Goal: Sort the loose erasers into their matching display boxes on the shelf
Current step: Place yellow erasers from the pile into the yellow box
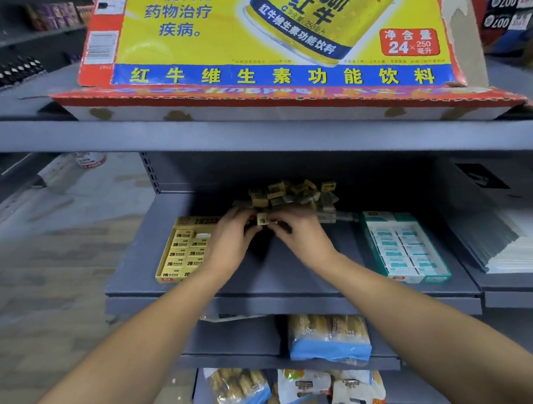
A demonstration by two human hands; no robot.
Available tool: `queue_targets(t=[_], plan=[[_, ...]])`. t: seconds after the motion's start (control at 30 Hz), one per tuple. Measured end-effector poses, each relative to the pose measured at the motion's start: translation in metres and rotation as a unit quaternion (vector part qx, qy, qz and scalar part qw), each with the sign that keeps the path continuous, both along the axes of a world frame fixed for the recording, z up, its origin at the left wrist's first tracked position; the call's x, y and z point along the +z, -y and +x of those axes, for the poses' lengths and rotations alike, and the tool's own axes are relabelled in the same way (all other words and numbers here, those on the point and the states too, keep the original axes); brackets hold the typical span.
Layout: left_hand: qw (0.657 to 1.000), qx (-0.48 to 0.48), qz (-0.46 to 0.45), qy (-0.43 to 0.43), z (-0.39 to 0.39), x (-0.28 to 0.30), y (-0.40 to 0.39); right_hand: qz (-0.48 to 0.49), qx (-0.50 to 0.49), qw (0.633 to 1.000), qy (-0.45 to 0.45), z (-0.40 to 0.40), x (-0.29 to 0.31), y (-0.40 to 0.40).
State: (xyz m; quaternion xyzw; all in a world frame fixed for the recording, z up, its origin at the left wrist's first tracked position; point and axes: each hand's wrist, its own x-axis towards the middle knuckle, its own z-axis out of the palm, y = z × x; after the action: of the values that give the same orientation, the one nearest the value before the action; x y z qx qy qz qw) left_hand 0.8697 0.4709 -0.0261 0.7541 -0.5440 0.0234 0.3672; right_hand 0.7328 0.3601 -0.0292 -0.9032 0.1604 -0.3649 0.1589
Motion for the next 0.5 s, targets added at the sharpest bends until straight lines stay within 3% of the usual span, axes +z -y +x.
queue_targets(t=[0.2,0.5], plan=[[0.996,0.076,0.035,-0.022,0.044,-0.002,-0.043,0.017,0.051,0.998,-0.014,0.056,0.000,-0.027],[0.986,0.156,0.059,-0.024,0.091,-0.009,-0.103,0.078,0.048,0.990,-0.107,0.119,-0.009,-0.057]])
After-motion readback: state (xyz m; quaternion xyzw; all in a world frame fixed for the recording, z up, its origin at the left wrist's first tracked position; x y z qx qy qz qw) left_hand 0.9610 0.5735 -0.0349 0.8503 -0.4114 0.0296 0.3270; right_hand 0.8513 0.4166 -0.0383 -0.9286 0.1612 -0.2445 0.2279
